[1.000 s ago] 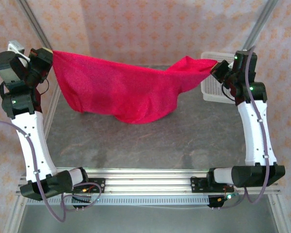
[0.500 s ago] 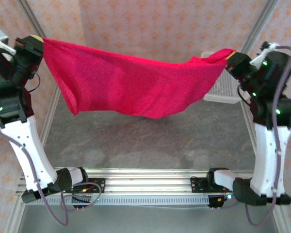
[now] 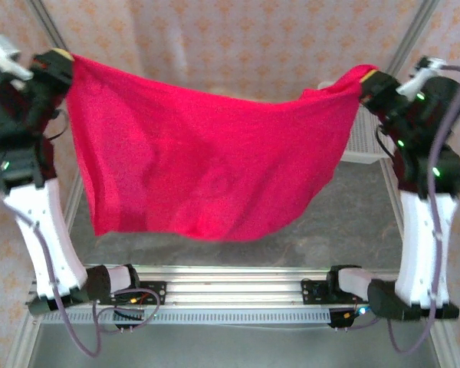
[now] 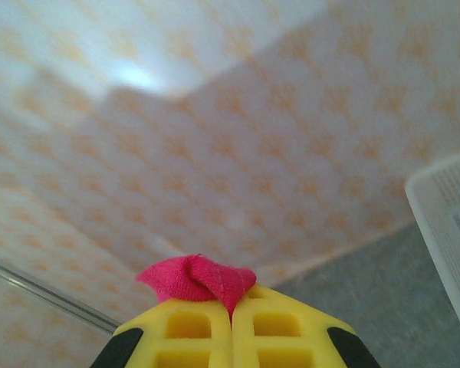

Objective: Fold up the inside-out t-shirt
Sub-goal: Flatten out the T-shirt at the center of the table, then move the T-shirt to the center of the table.

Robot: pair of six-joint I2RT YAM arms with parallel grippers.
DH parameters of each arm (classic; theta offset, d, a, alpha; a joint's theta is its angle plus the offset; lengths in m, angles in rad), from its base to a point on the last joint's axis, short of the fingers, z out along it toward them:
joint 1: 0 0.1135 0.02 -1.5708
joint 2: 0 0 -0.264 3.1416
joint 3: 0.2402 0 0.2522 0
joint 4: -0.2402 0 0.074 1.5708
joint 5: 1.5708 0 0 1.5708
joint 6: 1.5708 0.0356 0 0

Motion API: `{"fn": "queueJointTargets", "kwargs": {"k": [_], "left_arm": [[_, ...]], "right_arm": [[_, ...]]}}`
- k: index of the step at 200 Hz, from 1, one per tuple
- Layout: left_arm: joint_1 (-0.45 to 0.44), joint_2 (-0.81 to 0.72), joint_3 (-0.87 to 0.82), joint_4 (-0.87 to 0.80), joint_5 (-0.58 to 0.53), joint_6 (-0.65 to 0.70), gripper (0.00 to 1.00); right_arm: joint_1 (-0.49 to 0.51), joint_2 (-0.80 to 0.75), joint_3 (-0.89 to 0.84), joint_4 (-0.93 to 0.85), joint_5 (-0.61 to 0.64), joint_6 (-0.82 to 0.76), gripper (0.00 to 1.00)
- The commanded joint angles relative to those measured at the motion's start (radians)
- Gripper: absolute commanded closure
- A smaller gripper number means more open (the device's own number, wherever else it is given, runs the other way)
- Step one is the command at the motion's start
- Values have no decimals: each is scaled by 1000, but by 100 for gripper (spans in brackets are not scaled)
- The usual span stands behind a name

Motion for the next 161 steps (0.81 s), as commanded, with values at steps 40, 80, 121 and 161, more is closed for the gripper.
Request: {"fn": "queueJointTargets", "kwargs": {"k": [40,80,121,161], "left_arm": [[-137,541,-28,-23,-160,162,100],[-197,637,65,-193,-280,283,42],[-374,261,-482,-33,-374,262,44],[-522,5,-976,171,-308,96,44]], "right_arm": [[57,561,96,37,16,-24,98],[111,824,390,-273,33,-85,57],[191,526,-139,-63,49,-45,54],[278,306,-617,70,50,-12,54]]}}
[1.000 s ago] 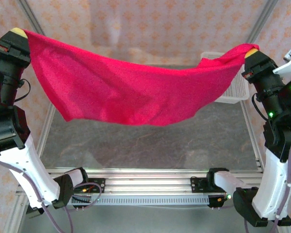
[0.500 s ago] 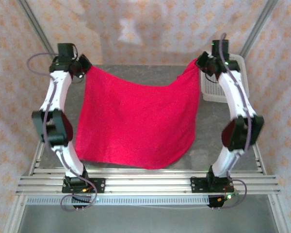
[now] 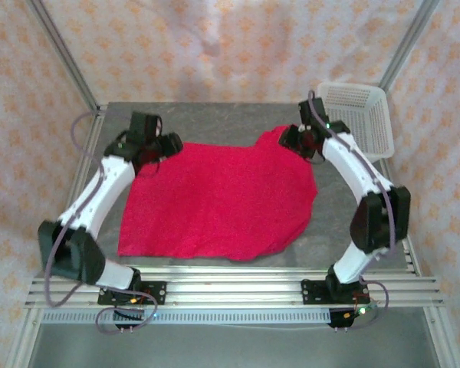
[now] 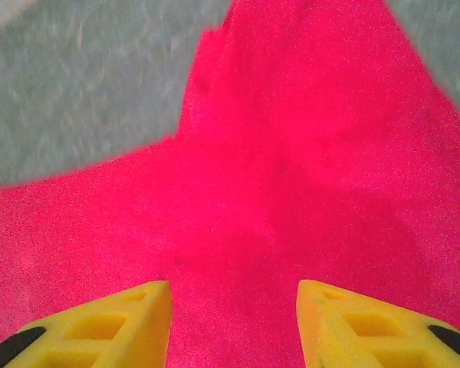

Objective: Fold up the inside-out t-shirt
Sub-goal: Move the T-shirt to the center of the table.

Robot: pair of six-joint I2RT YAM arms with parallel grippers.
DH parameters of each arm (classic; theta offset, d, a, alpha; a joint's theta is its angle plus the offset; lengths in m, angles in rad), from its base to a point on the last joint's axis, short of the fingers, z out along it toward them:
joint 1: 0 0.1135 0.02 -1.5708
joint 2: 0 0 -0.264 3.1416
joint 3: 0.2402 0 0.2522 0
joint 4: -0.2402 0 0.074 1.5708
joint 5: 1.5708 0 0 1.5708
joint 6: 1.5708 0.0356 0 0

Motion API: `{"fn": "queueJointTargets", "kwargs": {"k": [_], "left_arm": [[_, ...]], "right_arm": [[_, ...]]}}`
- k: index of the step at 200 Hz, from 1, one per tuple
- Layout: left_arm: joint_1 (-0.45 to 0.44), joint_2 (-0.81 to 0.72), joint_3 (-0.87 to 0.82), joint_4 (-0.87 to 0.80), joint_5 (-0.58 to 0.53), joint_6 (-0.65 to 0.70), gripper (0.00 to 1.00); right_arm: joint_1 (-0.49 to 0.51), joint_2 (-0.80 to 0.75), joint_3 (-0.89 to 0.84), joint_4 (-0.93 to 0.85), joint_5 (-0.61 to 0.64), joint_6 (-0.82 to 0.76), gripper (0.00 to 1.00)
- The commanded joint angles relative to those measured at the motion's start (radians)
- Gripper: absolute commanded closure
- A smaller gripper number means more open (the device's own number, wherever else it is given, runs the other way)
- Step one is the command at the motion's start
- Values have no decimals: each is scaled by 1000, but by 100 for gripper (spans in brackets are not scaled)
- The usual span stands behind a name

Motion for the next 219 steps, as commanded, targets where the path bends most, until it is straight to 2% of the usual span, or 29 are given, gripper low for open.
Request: {"fn": "queueJointTargets", "kwargs": {"k": [1,10,23,53,76,108,130,147,168,189,219], "left_arm": [[-19,-41,-231,136,4,-109,44],[-23,-53,-302,180,12,-127,44],[-21,-33,-359,202,-36,-131,44],[33,151,-296,226,-43,-92,46],[90,341,-166,224,-38,-50,46],[180,644,107,150,-13,-22,49],[203,742,268,90,-17,-9,50],[191,679,281,92,-30,3,50],[115,473,204,92,-110,58,44],[-39,258,75,91,-180,110,40],[-318,21,-168,199,-191,122,40]], "right_arm": [[25,-69,-204,96,19,31,53],[33,-85,-283,126,12,44,54],[36,-85,-372,178,1,70,53],[30,55,-386,247,33,72,54],[0,220,-275,258,51,60,54],[-32,417,-12,208,45,48,55],[-37,494,165,124,33,24,55],[-37,459,215,56,36,-3,55],[-36,314,133,24,56,-23,53],[-36,133,-36,35,67,-26,51],[-48,-92,-289,88,52,2,50]]}}
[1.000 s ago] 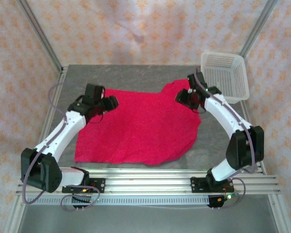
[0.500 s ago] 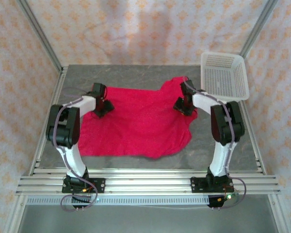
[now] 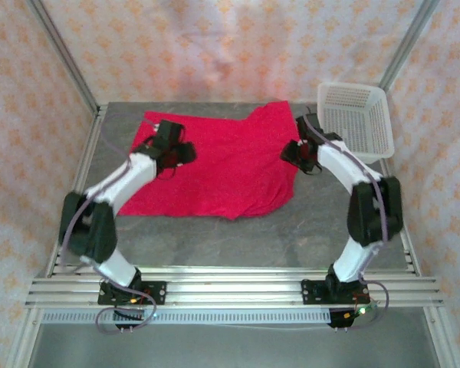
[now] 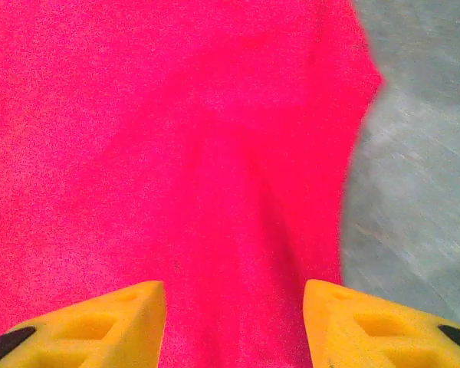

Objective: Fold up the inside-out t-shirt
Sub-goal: Move the T-shirt to the center of the table, then smooth out the T-shirt at the center of the table.

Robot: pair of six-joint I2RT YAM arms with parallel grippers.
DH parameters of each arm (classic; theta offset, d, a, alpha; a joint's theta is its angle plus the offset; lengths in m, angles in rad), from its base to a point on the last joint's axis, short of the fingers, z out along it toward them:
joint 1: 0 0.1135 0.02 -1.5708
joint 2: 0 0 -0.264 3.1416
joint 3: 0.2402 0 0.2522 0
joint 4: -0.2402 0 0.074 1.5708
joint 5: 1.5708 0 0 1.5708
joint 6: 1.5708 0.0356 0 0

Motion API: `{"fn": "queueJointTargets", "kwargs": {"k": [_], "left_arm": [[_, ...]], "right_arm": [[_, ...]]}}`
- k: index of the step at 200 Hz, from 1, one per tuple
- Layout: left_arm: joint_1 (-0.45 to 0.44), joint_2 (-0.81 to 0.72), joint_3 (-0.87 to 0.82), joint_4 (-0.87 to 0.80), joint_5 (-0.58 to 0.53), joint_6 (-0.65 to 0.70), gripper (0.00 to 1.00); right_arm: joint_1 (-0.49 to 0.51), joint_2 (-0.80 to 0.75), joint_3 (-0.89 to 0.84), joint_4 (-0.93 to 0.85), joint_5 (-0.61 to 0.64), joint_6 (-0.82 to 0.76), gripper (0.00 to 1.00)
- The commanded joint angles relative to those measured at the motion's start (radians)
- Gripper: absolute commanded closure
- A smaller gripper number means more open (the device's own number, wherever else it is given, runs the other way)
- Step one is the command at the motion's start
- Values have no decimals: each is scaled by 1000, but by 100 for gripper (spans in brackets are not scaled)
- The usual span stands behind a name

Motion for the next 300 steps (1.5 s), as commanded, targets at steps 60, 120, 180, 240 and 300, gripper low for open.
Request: {"fn": "queueJointTargets", "kwargs": {"k": [60,120,180,240,300], "left_arm": [[-494,-121,-346,251,-91,49,41],[-552,114,-252,259,-146,72,41],[-550,189,-126,114,-259,85,93],[-526,39,-61,14,-145,26,100],[-268,-92,-115,16,203,11,100]], "right_arm": [[-20,-355,-413,83,-88,55,51],[32,-366,-508,128,-141,97,50],[139,-295,-539,242,-159,173,50],[286,-47,-437,535,-139,390,53],[112,-178,-394,146,17,155,100]]}}
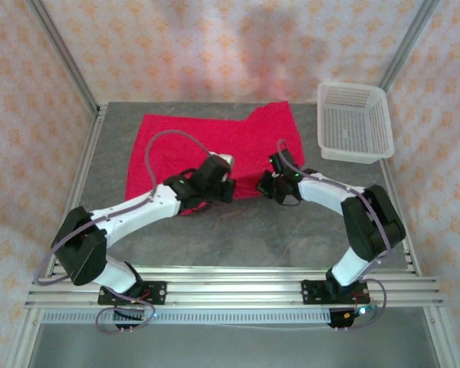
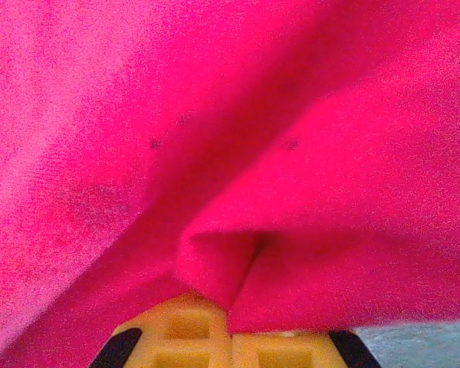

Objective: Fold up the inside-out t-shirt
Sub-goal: Smooth out the T-shirt at the center of the table.

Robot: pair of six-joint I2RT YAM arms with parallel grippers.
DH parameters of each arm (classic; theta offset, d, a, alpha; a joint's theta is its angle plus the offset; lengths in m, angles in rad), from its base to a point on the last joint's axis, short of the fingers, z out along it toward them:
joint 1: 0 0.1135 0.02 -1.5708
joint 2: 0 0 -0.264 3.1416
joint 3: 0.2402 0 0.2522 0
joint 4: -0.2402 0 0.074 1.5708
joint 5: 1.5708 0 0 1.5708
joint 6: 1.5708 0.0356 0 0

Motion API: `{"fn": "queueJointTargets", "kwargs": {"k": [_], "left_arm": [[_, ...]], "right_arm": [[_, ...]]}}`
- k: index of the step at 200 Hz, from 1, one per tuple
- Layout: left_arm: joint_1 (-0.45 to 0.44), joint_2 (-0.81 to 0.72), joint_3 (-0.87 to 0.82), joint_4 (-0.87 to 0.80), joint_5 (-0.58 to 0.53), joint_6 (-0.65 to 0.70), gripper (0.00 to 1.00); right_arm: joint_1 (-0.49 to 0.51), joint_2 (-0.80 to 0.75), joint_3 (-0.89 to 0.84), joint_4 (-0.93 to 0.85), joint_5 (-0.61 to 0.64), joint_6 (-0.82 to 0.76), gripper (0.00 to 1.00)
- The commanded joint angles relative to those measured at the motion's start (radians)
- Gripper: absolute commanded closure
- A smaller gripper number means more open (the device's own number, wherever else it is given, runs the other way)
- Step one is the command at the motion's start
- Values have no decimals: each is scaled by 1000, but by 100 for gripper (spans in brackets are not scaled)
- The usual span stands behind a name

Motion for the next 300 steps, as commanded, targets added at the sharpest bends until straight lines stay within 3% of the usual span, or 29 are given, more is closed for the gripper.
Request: {"fn": "queueJointTargets", "kwargs": {"k": [1,29,52,93,126,164,172,190,210,249,266,300], "left_arm": [[95,-33,-17,-27,164,-9,100],[126,44,1,-25,247,14,100],[134,114,-15,27,290,-18,100],[132,191,-44,159,358,-123,100],[134,223,25,121,339,-88,100],[144,311,169,17,313,-16,100],[150,329,179,22,323,-22,100],[159,359,176,54,343,-53,100],[160,383,164,93,360,-96,100],[161,417,152,140,374,-134,100],[161,424,155,142,378,-138,100],[163,414,150,138,369,-138,100]], "right_arm": [[-118,-121,-52,-233,156,-132,100],[-225,-246,-139,-341,180,-215,100],[-232,-287,-181,-353,203,-221,100],[-224,-230,-148,-352,246,-229,100],[-213,-186,82,-387,271,-248,100],[-235,87,390,-447,291,-282,100],[-238,140,439,-466,302,-290,93],[-239,186,498,-501,309,-299,67],[-220,110,441,-477,268,-284,59],[-132,-71,215,-302,129,-151,64],[-91,-67,143,-182,48,-53,64],[-26,44,121,-40,1,75,62]]}}
